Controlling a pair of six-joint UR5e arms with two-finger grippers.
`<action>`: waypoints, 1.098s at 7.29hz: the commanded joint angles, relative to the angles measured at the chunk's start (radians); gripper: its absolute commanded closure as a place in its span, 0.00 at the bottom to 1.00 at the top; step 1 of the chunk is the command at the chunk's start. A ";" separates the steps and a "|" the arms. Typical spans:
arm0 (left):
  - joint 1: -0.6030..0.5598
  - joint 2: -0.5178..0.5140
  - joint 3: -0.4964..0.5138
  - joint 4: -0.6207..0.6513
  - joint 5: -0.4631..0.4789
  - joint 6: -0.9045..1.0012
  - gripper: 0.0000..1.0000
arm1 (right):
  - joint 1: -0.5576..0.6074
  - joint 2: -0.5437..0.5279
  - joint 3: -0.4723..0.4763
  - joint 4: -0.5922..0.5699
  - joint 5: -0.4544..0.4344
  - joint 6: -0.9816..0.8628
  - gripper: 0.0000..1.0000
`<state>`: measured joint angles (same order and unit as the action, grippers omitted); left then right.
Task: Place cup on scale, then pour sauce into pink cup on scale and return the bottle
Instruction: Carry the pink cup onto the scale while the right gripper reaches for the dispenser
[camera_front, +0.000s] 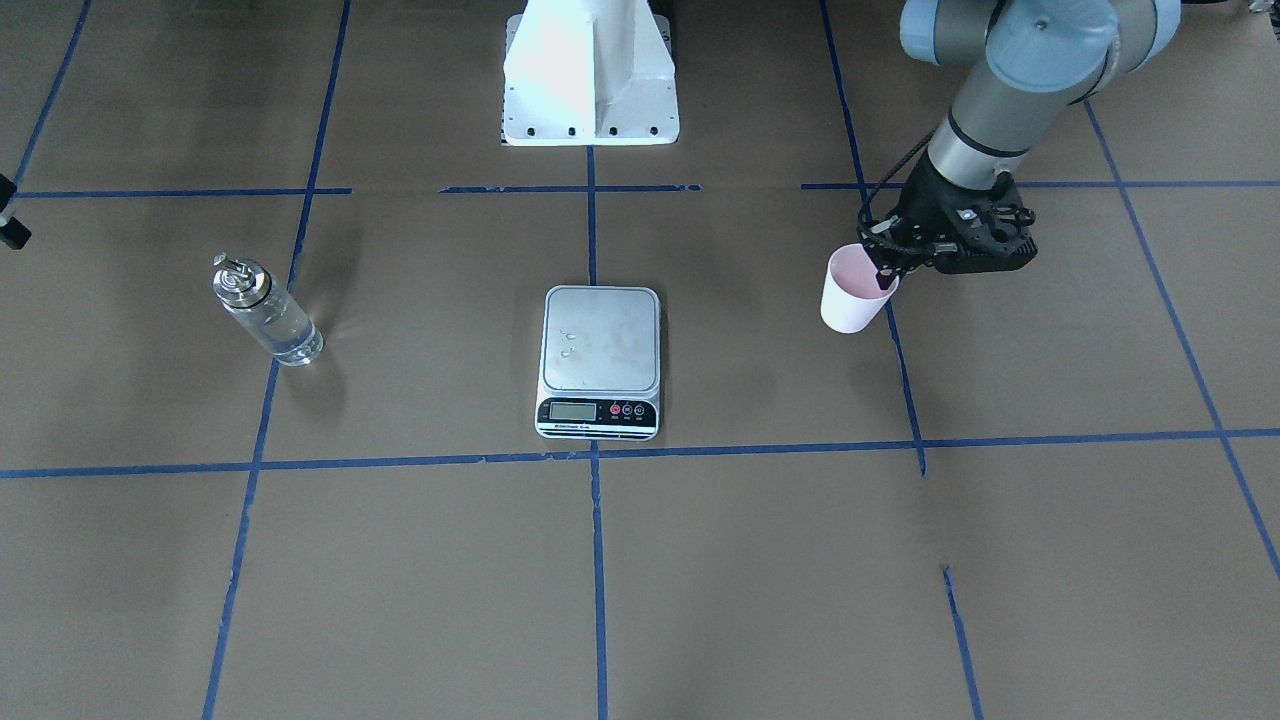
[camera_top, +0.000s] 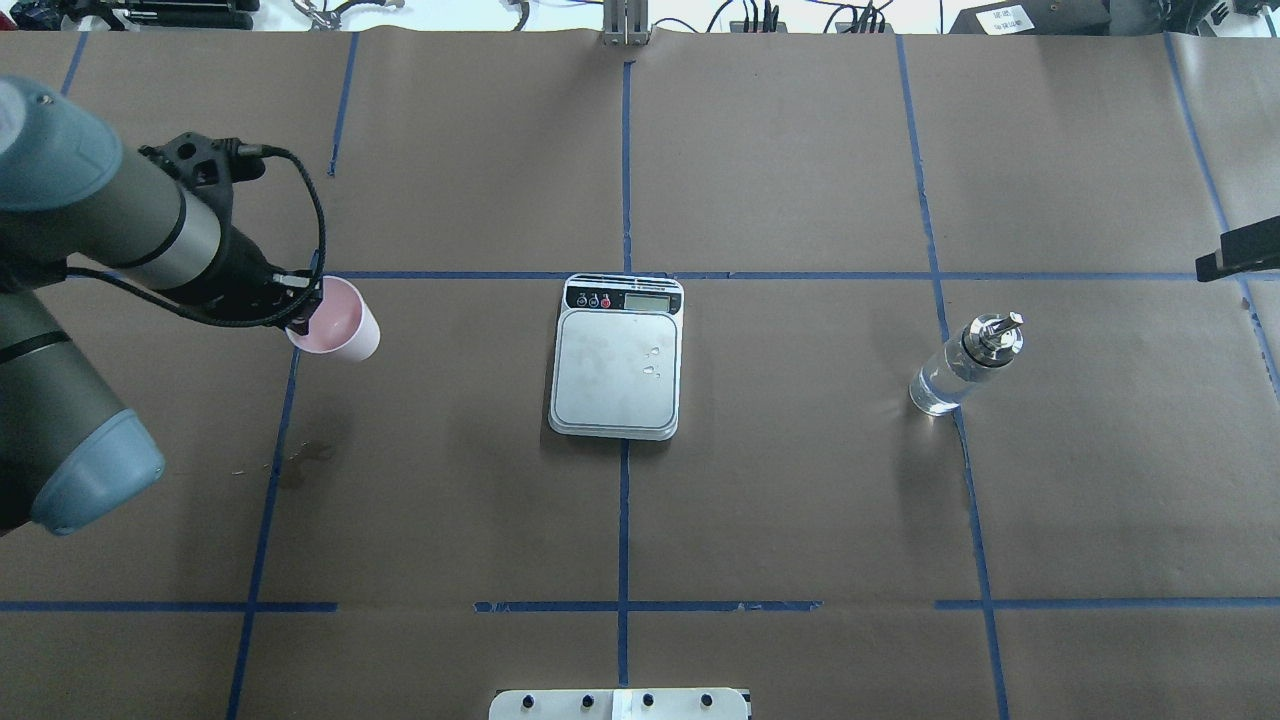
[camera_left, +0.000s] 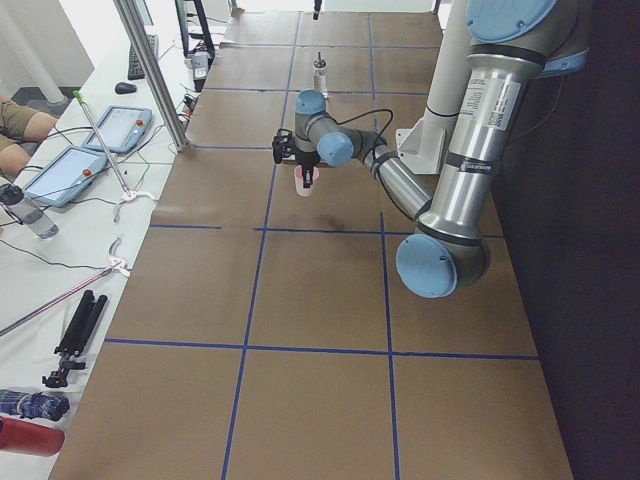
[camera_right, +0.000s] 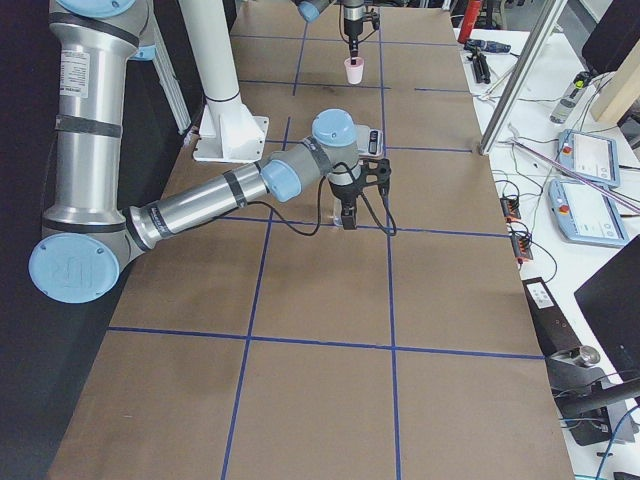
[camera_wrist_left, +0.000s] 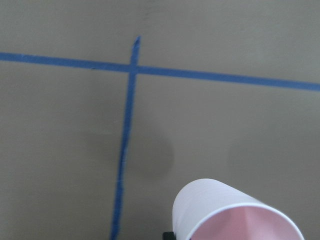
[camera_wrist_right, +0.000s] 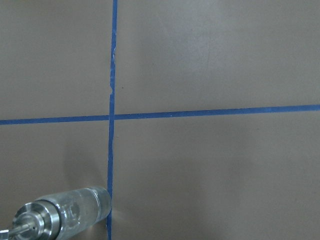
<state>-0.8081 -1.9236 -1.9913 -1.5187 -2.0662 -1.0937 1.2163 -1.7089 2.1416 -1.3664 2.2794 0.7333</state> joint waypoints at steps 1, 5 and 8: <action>-0.003 -0.126 0.000 0.126 -0.002 -0.006 1.00 | -0.139 -0.069 0.127 0.006 -0.114 0.159 0.00; 0.033 -0.416 0.245 0.138 -0.006 -0.185 1.00 | -0.475 -0.098 0.273 0.015 -0.481 0.461 0.00; 0.047 -0.511 0.394 0.033 -0.091 -0.273 1.00 | -0.570 -0.100 0.285 0.115 -0.654 0.491 0.00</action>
<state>-0.7717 -2.4029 -1.6598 -1.4271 -2.1404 -1.3188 0.6938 -1.8080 2.4233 -1.2857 1.7065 1.2111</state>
